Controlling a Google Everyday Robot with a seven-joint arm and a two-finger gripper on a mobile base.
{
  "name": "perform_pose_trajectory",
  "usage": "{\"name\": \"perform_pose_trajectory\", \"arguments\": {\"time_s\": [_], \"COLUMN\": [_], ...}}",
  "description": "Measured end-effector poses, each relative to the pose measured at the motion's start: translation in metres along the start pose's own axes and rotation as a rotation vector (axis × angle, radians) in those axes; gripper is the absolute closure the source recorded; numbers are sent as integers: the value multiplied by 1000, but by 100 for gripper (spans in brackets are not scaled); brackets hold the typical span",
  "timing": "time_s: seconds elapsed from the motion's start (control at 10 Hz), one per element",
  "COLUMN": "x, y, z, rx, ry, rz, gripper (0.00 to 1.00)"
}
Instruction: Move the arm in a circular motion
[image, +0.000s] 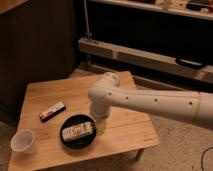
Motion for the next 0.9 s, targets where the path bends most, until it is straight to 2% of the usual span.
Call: {"name": "perform_pose_trajectory", "arguments": {"time_s": [0.2, 0.3, 0.4, 0.5, 0.7, 0.9], "x": [27, 35, 35, 27, -6, -49], "y": [20, 33, 41, 51, 81, 114], "z": [1, 0, -2, -4, -14, -31], "rx": [-7, -19, -28, -41, -75, -110], "ry": [-7, -12, -20, -27, -43, -68], "rz": [-99, -143, -159, -162, -154, -149], "gripper": [33, 33, 33, 33, 33, 33]}}
